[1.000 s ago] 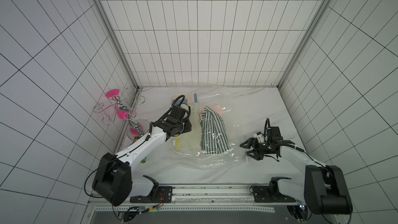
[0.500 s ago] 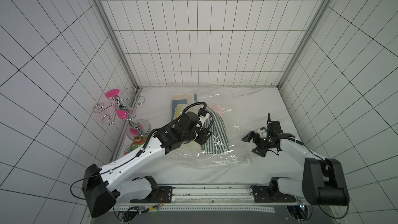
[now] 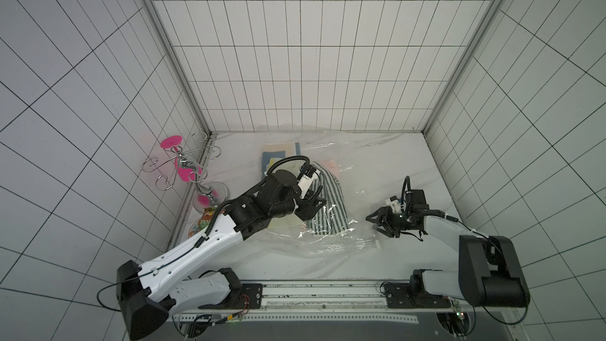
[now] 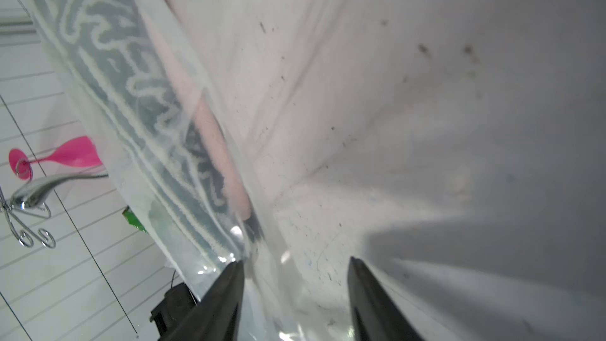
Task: Place the folded towel into the vacuum bag
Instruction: Close the vacuum bag at the center of the board.
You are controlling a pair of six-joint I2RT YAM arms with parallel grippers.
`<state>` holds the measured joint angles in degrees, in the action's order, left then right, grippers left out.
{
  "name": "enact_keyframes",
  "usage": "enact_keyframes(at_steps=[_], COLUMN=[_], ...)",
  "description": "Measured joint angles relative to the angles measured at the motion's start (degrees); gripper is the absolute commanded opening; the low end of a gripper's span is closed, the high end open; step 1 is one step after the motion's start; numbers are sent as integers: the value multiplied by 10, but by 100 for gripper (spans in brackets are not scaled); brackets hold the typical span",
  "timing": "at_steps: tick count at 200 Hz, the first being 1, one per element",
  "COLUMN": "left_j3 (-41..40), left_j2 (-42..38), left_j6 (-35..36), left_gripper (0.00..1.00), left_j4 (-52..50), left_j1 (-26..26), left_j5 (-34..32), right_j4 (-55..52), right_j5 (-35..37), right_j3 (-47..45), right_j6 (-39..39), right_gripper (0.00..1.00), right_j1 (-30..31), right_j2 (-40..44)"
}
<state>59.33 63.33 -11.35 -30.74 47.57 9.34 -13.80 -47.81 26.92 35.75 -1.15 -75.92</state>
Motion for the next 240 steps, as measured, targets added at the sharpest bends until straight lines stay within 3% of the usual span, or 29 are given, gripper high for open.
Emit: enact_keyframes(at_steps=[17,26,46,90,103,142,168,214,240], left_j3=[0,0,-11,-55,-60,-63,-59,-50,-32], left_j2=[-6,-10,-23,7,33,112,181,283,326], left_j6=[13,21,51,117,128,136,134,152,170], left_gripper=[57,57,58,64,85,88,89,89,79], left_j4=[-8,-14,-15,36,57,142,191,291,346], left_j1=[0,5,55,263,303,390,426,428,428], left_j5=[-2,-9,-51,-210,-249,-361,-438,-538,-577], right_j4=[10,14,23,27,26,-10,-27,-37,-34], right_j5=[-25,-39,-63,-73,-65,-19,13,63,83], right_j3=[-10,-11,-10,-10,-10,6,19,21,21], right_j6=[18,35,81,258,315,442,505,579,606], right_gripper=[9,0,0,0,0,0,0,0,0], right_j1=[0,0,0,2,4,9,17,52,70], right_j2=[28,53,118,243,274,325,349,358,362])
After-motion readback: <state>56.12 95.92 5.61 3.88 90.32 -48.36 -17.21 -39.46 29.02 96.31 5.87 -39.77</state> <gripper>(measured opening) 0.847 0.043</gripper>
